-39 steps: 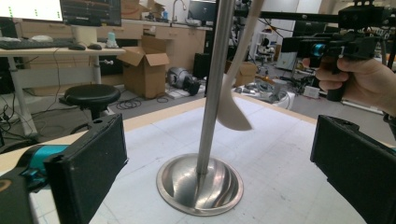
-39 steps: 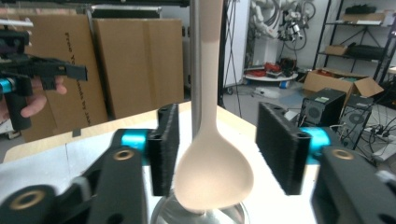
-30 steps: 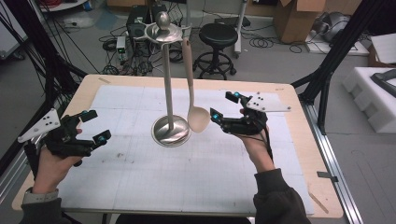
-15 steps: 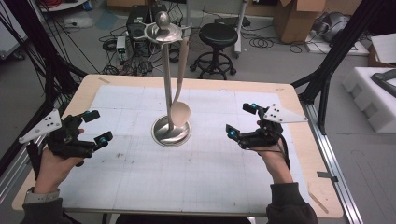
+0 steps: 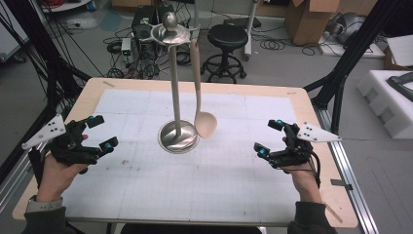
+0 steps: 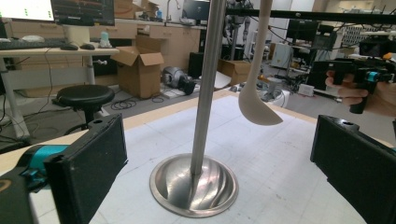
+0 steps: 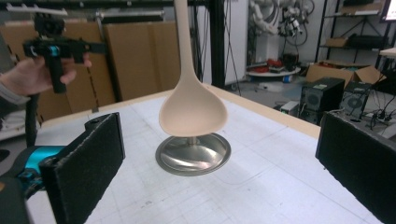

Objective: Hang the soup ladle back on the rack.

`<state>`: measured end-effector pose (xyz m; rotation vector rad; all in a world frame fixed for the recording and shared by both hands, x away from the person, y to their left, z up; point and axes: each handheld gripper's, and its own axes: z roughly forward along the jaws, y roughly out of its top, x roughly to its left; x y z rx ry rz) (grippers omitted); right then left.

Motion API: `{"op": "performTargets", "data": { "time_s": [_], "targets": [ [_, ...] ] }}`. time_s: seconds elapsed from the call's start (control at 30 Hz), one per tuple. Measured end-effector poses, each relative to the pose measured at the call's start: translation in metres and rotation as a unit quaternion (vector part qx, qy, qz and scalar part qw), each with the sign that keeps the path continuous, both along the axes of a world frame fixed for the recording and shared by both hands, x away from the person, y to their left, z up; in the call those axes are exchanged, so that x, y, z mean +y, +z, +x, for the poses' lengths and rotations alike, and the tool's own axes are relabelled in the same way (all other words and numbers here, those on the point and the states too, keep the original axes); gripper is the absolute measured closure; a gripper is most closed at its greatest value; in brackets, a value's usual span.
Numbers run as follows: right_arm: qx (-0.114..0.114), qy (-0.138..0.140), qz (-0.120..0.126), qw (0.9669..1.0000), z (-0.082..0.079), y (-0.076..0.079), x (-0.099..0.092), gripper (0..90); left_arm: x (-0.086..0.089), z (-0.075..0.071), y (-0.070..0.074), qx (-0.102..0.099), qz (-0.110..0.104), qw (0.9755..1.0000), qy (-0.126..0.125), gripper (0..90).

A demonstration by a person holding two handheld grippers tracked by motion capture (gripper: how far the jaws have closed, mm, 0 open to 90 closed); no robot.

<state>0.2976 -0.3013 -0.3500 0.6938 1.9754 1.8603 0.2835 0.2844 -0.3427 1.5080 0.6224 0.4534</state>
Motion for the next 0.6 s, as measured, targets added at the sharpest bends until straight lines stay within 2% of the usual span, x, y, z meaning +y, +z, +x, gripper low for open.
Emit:
{"op": "performTargets", "data": {
  "time_s": [0.17,0.23,0.37,0.47,0.6],
  "targets": [
    [-0.006,-0.019,0.011,0.9997,-0.006,-0.003,-0.02,0.2,-0.003,0.002,-0.002,0.005,0.007,1.0,-0.001,4.0],
    [-0.007,-0.026,-0.002,0.9996,-0.006,-0.001,-0.026,0.2,-0.005,0.002,-0.003,0.006,0.009,0.9999,-0.002,4.0],
    [-0.005,-0.017,-0.026,0.9995,-0.011,0.002,-0.033,0.2,-0.009,0.004,-0.005,0.01,0.013,0.9999,-0.005,4.0],
    [0.0,-0.006,-0.028,0.9996,-0.015,0.001,-0.038,0.3,-0.01,0.004,-0.006,0.012,0.019,0.9997,-0.008,4.1],
    [-0.003,-0.006,-0.026,0.9996,-0.019,0.001,-0.042,0.3,-0.012,0.005,-0.006,0.012,0.021,0.9997,-0.008,4.0]
  ]
}}
